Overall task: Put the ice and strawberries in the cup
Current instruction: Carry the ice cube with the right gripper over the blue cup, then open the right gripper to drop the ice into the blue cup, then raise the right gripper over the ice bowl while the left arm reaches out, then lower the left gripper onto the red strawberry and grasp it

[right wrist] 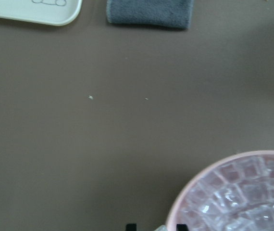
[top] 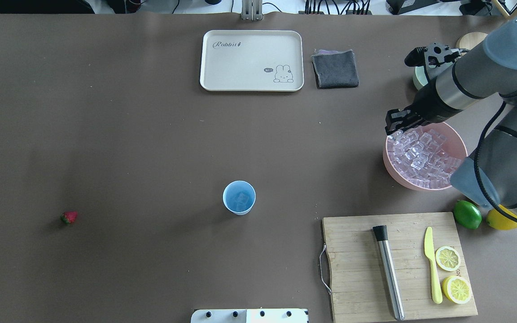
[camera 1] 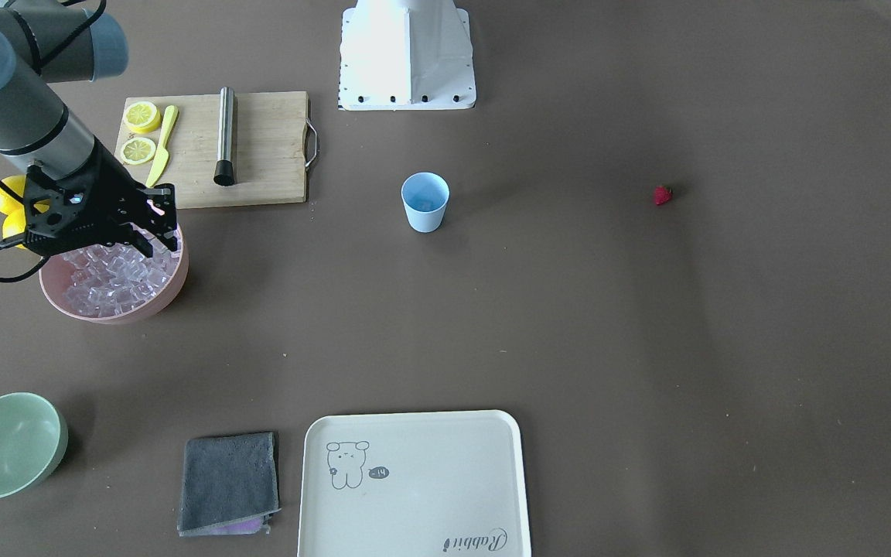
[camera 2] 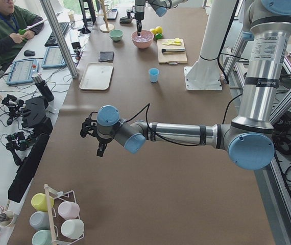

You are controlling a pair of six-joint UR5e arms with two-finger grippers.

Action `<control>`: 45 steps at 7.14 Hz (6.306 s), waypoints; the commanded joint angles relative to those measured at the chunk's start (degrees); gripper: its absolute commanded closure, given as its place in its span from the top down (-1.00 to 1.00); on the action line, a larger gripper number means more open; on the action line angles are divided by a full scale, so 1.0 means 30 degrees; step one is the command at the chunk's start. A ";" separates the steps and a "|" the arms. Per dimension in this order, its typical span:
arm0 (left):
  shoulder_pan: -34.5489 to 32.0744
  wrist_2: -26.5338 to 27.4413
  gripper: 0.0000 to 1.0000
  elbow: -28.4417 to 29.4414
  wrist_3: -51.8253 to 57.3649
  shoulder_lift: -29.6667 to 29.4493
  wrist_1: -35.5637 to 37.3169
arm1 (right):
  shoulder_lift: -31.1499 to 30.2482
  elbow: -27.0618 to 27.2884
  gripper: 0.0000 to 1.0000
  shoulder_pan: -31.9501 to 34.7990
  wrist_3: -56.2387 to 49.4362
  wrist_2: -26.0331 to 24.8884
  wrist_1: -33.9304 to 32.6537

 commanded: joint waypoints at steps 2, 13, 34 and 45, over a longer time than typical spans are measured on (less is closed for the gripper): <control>0.0005 0.0000 0.96 0.0173 0.0010 0.0009 0.0000 | 0.3672 0.0069 -1.00 -0.3294 0.6490 -0.1794 0.0230; 0.0005 0.0029 0.96 0.1259 0.0215 -0.0636 -0.0029 | 0.6551 -0.2831 -1.00 -0.9898 1.0756 -0.9102 0.2429; 1.3289 0.9595 0.96 -0.9874 -1.1732 0.5310 -0.0175 | 0.0047 -0.0253 1.00 0.0939 0.1996 -0.0694 0.0173; 1.6762 1.1836 0.54 -0.8966 -1.2382 0.5282 -0.0234 | -0.0070 -0.0165 1.00 0.1058 0.2142 -0.0694 0.0173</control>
